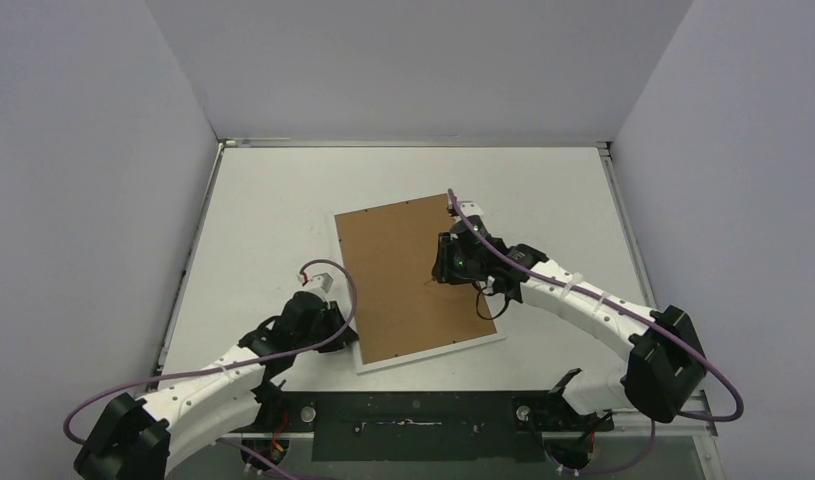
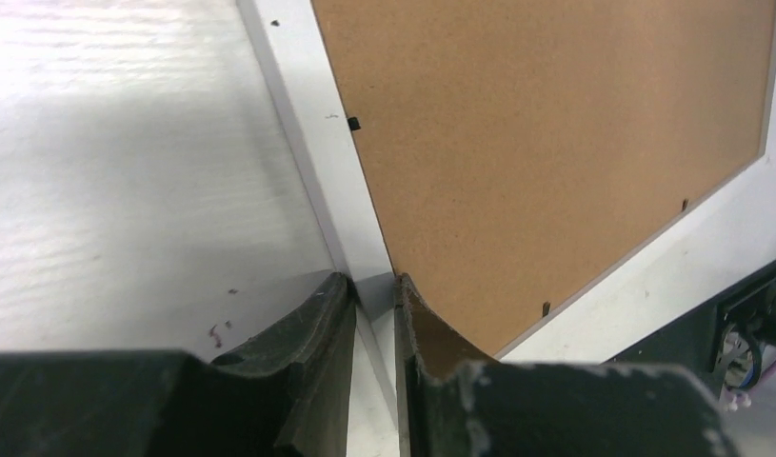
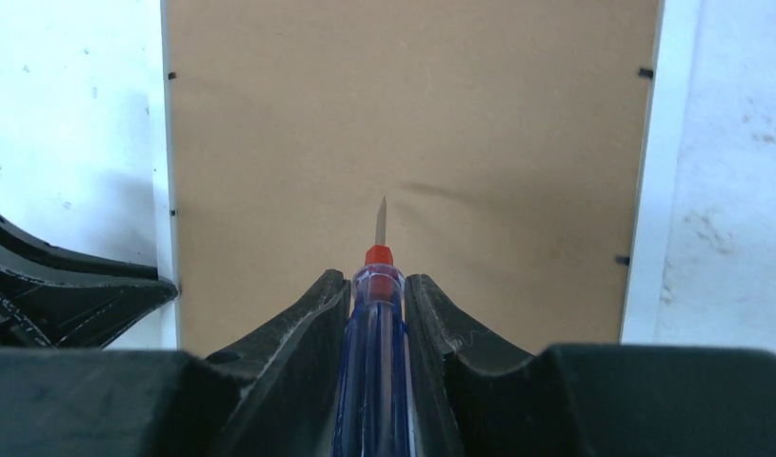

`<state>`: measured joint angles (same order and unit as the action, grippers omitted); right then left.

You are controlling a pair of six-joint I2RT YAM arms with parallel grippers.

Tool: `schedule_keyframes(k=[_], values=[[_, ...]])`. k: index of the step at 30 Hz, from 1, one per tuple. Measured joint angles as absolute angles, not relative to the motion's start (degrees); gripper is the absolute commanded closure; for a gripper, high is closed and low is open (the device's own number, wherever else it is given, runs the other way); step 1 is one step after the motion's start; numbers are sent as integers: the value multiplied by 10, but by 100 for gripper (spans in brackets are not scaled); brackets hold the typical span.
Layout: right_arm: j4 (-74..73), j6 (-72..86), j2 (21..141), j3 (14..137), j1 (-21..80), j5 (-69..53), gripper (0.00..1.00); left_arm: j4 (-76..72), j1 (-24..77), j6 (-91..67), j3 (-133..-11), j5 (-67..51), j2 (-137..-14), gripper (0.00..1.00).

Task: Take the photo out of the frame
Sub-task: Adjust the photo frame at the center of the board, then release the photo frame item from the photo frame.

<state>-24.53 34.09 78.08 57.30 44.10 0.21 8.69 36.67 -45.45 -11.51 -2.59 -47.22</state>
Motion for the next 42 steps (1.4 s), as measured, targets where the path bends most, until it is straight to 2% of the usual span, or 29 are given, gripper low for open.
schedule_keyframes(k=[8, 9, 10, 12, 17, 21, 24, 28, 31, 40, 42], values=[[-235, 341, 692, 515, 350, -72, 100, 23, 368, -378, -152, -98, -572, 100], [-233, 341, 687, 513, 343, -80, 100, 18, 370, -367, -156, -106, -580, 95], [-232, 341, 684, 511, 339, -84, 100, 18, 372, -361, -158, -111, -585, 83], [-230, 341, 682, 508, 334, -95, 100, 19, 373, -351, -164, -119, -588, 68], [-227, 338, 683, 506, 331, -118, 100, 55, 375, -349, -182, -112, -557, 37], [-225, 336, 688, 506, 329, -132, 100, 89, 372, -364, -210, -63, -505, 30], [-222, 336, 697, 506, 326, -140, 100, 103, 354, -376, -252, -32, -517, 31], [-215, 337, 709, 506, 326, -145, 100, 110, 305, -399, -319, -10, -608, 39], [-212, 337, 712, 506, 326, -150, 100, 116, 283, -411, -349, 3, -681, 39], [-202, 339, 712, 506, 325, -158, 100, 136, 286, -419, -396, 27, -793, 40], [-202, 339, 712, 506, 325, -159, 100, 136, 293, -419, -406, 35, -815, 43]])
